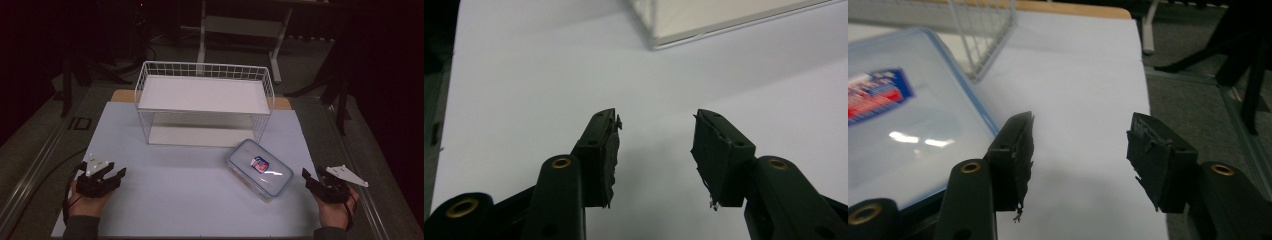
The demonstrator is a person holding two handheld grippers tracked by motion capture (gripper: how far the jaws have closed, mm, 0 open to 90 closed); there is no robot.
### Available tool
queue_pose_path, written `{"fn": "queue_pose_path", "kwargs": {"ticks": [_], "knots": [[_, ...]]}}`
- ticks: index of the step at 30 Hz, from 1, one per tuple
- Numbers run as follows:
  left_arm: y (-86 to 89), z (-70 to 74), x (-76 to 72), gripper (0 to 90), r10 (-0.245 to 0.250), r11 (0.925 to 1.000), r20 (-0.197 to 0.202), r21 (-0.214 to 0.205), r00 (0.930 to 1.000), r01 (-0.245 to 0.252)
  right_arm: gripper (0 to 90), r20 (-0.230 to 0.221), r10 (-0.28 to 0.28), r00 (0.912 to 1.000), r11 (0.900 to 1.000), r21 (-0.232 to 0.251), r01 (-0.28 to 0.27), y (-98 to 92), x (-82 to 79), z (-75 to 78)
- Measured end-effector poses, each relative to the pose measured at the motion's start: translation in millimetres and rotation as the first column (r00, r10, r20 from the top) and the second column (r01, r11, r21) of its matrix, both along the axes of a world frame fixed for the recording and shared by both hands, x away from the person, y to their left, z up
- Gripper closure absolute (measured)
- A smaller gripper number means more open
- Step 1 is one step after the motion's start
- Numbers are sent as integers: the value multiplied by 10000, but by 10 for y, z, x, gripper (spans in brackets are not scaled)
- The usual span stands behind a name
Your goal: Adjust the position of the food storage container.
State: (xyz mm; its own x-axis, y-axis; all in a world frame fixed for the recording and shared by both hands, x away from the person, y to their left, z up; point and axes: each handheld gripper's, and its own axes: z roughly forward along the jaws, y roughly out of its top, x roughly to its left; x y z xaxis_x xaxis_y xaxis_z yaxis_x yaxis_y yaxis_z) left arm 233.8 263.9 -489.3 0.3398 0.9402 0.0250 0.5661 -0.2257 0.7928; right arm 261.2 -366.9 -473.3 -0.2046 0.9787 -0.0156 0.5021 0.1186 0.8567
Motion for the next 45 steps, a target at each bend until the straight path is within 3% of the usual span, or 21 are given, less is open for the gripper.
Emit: {"fn": "queue_pose_path", "kwargs": {"ticks": [3,5,9,18,20,21,22,23,24,25,32,45], "knots": [[-10,60,-92,522,-189,9998,389,-108,9991,194,442,6,322,9995,9994,95,-322,63,2,16],[-9,68,-97,519,-182,9998,447,-117,9988,188,449,-3,470,9989,9989,67,-470,93,4,20],[-7,55,-89,518,-166,9998,361,-122,9992,171,468,18,664,9978,9978,85,-664,129,19,32],[-3,49,-75,519,-98,9999,388,-128,9992,103,608,-186,1047,9943,9940,332,-1041,167,75,14],[-4,49,-75,519,-79,9999,400,-126,9992,84,653,-191,1119,9935,9929,438,-1110,178,80,23],[-4,49,-74,519,-75,9999,402,-132,9992,80,724,-161,1185,9928,9916,538,-1175,188,89,31],[-3,48,-73,519,-73,9999,396,-138,9992,78,724,-161,1185,9928,9916,538,-1175,188,89,31],[-3,47,-71,519,-73,9999,394,-145,9992,79,816,-203,1268,9917,9901,637,-1253,198,95,38],[-4,46,-68,519,-72,9999,386,-148,9992,78,816,-203,1268,9917,9901,637,-1253,198,95,38],[-6,46,-66,521,-82,9999,376,-138,9993,87,885,-263,1346,9906,9887,704,-1324,216,108,40],[-23,39,-57,523,-132,9998,421,-109,9990,136,900,-460,1430,9887,9869,816,-1390,253,163,27],[-58,27,-37,528,-232,9996,432,-119,9988,237,900,-1115,1886,9757,9820,330,-1860,491,492,-10]]}}
